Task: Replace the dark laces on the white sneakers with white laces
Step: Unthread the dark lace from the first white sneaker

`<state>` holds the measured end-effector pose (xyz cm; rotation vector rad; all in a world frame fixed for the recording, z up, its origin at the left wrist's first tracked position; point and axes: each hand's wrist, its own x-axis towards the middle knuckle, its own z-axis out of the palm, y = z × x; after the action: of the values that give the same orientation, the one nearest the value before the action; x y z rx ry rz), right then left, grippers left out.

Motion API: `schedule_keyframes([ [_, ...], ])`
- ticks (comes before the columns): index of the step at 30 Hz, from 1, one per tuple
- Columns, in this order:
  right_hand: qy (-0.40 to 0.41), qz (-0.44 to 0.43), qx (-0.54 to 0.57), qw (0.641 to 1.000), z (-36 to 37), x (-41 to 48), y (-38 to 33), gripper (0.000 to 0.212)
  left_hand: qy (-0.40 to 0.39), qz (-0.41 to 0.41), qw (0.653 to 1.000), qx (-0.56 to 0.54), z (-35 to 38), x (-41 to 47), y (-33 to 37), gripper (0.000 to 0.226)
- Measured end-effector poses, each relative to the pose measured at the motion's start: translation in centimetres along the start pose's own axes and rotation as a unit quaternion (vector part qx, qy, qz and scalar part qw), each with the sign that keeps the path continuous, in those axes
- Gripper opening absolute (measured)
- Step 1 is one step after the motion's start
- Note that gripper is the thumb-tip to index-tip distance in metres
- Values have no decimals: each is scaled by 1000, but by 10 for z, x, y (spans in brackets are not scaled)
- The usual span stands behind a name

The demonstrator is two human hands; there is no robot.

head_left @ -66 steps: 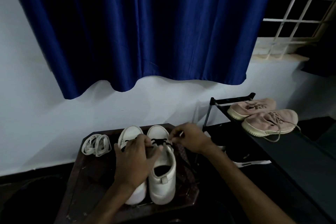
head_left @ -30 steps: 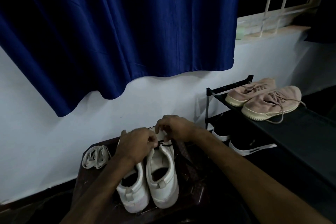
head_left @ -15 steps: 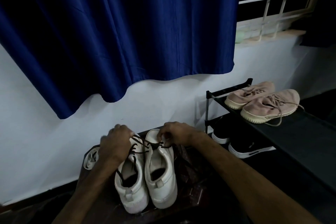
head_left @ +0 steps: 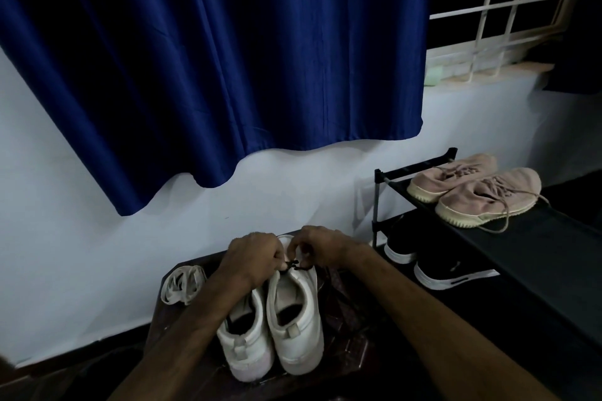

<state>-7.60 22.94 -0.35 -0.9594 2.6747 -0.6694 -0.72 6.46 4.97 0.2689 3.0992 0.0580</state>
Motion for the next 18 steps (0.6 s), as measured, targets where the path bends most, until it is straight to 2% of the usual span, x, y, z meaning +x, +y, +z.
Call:
schedule_keyframes([
  [2,3,7,4,1000,-2,-1,1,28,38,24,997,65,-1,0,-2,9],
  [4,4,13,1,1000,-3,-2,2,25,109,6,991,82,-3,-3,-16,17],
  [5,3,11,7,1000,-3,-1,3,25,152,-25,987,50,-3,-5,-29,19],
  [7,-2,0,27,1000,-2,1,5,27,223,-134,962,-87,-6,-12,-60,18],
  [9,-2,-8,19,1000,0,3,5,29,202,-231,934,-186,0,-18,-83,20],
  [10,-1,-12,16,1000,1,5,6,30,164,-245,939,-179,4,-21,-87,22],
  [11,0,-13,14,1000,3,7,7,30,142,-244,944,-171,8,-23,-85,22],
  [13,1,-13,13,1000,6,9,9,29,164,-200,954,-153,10,-23,-70,17],
  [15,6,-12,21,1000,7,10,11,29,184,-101,966,-153,1,-18,-47,16],
  [16,8,-12,22,1000,7,10,11,29,155,-48,976,-146,-3,-14,-35,17],
  [18,8,-15,21,1000,7,10,11,29,47,13,993,-108,-6,-7,-13,16],
])
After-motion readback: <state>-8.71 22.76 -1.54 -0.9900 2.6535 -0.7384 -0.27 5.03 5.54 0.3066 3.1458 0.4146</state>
